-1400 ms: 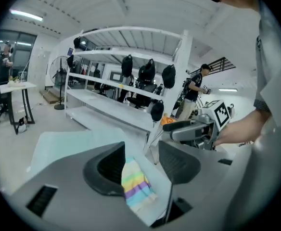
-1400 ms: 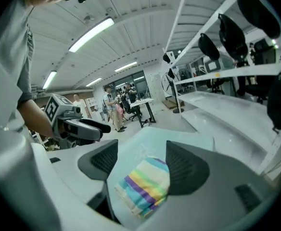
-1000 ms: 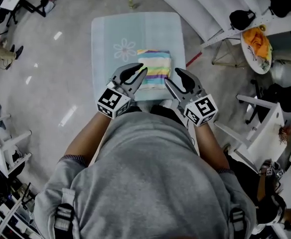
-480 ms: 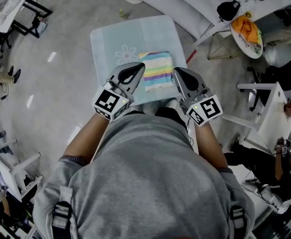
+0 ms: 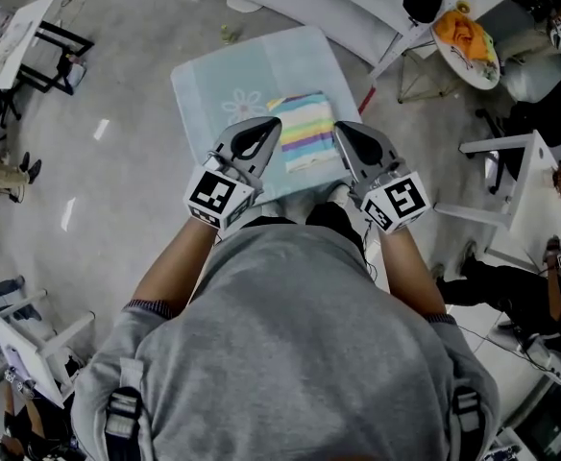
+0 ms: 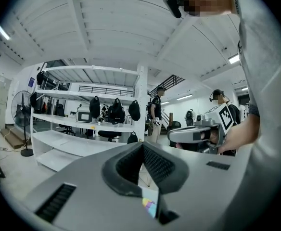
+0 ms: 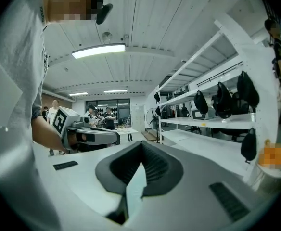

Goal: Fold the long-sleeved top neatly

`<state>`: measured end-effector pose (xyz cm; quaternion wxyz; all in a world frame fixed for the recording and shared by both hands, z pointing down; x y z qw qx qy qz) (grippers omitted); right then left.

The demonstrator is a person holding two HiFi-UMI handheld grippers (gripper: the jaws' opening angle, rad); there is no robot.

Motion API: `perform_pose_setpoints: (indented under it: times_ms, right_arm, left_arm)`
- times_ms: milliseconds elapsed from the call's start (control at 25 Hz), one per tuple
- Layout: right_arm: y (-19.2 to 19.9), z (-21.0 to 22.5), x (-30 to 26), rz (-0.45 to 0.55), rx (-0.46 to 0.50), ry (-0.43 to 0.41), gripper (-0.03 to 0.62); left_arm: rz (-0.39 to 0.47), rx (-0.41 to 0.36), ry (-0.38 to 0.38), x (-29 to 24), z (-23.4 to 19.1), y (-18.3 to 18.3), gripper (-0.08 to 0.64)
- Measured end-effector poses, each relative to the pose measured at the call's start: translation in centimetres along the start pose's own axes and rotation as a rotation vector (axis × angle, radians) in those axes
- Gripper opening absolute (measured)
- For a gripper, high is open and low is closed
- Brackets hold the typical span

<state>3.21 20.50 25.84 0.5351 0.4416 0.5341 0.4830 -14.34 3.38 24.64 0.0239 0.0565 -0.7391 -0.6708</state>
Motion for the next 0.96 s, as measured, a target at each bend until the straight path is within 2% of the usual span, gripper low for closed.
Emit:
perform_pose_setpoints:
  times_ms: [480, 760, 960]
  right_arm:
    - [-0.2, -1.1, -0.3, -0.007, 0.021, -0.026, 0.003]
    - [-0.6, -1.7, -0.2, -0.002, 0.029, -0.035, 0.003]
    - [-1.0, -1.6, -0.1, -0.006, 0.042, -0.04, 0.003]
  left_arm:
    - [0.014, -0.024, -0.025, 0.4, 0.1, 0.0, 0.015]
    - [-0.002, 0.0, -0.009, 0.8, 0.5, 0.0, 0.015]
    - [0.027, -0.021, 0.005, 0.4, 0.7, -0.7, 0.016]
Point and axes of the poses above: the fingertips, and each gripper's own axes: x backward along the fingers, z to its right, y out of its underside, the point moved 10 cm from there along x, backward along the fingers, and after that the axes turned 7 degrees about y, right-handed, at the moved point
